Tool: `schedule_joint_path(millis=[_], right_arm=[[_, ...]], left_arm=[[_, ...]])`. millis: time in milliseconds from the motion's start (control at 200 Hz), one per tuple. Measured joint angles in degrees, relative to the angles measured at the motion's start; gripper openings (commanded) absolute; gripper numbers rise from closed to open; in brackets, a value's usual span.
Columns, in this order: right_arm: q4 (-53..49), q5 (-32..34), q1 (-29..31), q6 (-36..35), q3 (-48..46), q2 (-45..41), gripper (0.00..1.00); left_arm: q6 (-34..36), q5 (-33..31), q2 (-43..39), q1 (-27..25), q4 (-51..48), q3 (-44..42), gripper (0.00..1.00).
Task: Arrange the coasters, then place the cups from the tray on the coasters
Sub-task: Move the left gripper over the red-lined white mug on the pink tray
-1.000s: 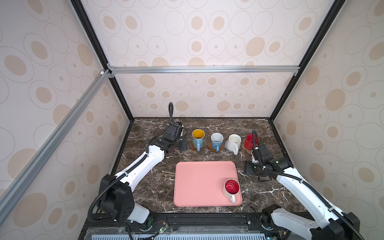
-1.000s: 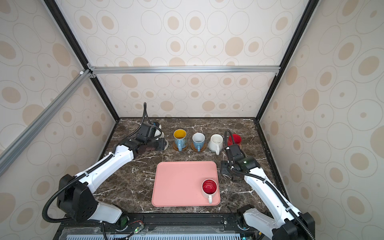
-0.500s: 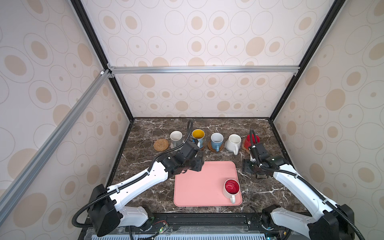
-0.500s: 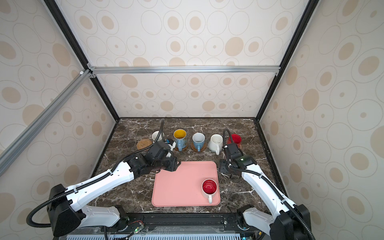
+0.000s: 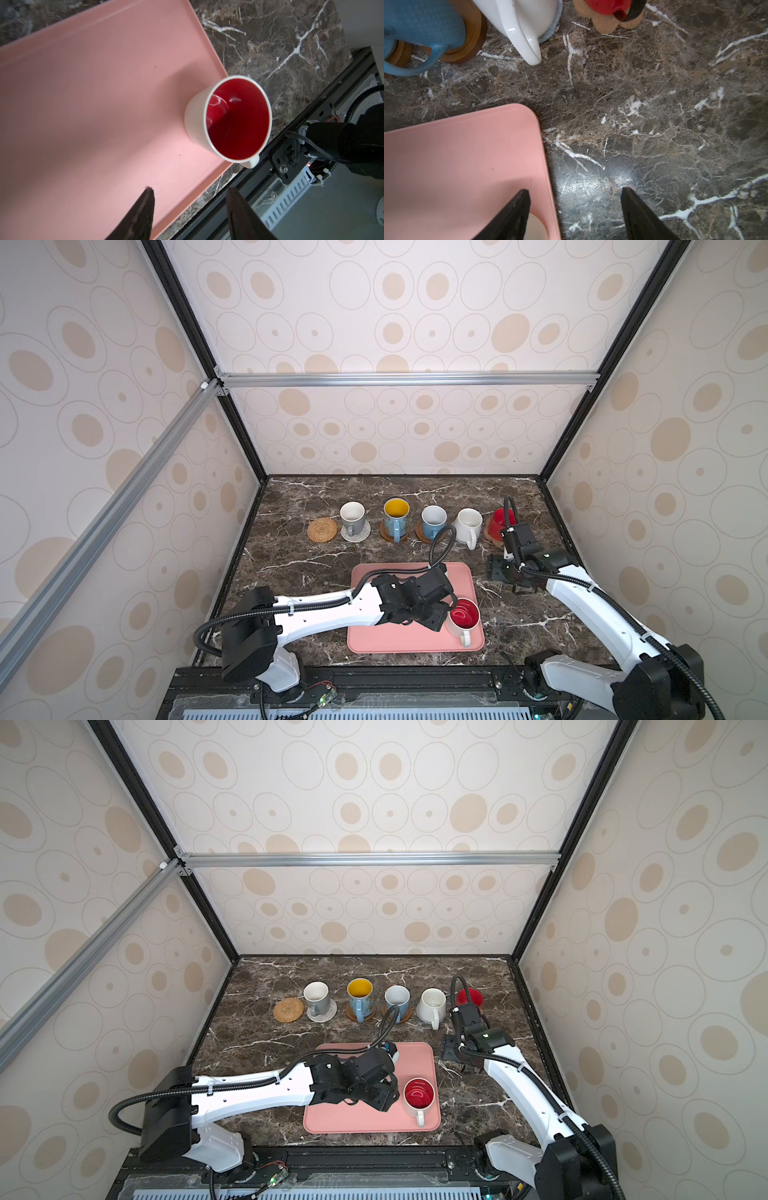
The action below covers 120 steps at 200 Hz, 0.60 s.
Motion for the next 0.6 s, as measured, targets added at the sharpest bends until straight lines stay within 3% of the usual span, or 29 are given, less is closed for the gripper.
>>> schedule_joint_path(millis=[600], right_arm=[[0.44,-1.20,-3.74,-0.63,-1.49,-0.28,0.73]], left_arm=[[-1.68,2.93,11.41,-6.21,0.66,9.01,0.64]])
